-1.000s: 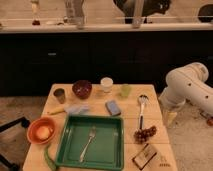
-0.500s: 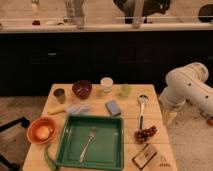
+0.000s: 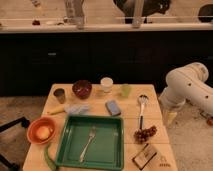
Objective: Place fork in table surface
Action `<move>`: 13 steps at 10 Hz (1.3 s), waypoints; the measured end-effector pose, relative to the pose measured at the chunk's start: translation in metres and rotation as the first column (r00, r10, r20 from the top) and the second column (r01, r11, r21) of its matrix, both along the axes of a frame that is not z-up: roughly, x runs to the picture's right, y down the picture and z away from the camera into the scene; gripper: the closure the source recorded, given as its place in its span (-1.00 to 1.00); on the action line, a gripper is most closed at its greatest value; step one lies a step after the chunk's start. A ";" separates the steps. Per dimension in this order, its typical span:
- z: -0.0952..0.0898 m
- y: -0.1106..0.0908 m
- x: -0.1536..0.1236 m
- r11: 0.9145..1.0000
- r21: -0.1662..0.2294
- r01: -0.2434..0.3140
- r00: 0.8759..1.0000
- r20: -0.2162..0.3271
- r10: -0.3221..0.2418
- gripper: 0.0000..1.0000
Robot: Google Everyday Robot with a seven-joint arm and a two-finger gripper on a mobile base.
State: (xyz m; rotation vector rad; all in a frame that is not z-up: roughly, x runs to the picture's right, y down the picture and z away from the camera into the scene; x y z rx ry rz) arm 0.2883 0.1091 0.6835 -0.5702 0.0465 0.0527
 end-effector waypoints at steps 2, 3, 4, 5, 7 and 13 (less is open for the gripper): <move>0.000 0.000 0.000 1.000 0.000 0.000 1.000 0.000 0.000 -0.60; 0.000 0.000 -0.001 1.000 0.000 0.002 1.000 0.002 -0.002 -0.60; 0.000 0.002 -0.002 1.000 -0.001 0.020 1.000 0.007 -0.020 -0.60; -0.004 0.009 -0.011 0.997 -0.004 0.083 0.996 0.037 -0.083 -0.60; -0.010 0.021 -0.030 0.977 -0.008 0.212 0.973 0.097 -0.210 -0.60; -0.023 0.060 -0.104 0.847 0.000 0.532 0.813 0.278 -0.511 -0.60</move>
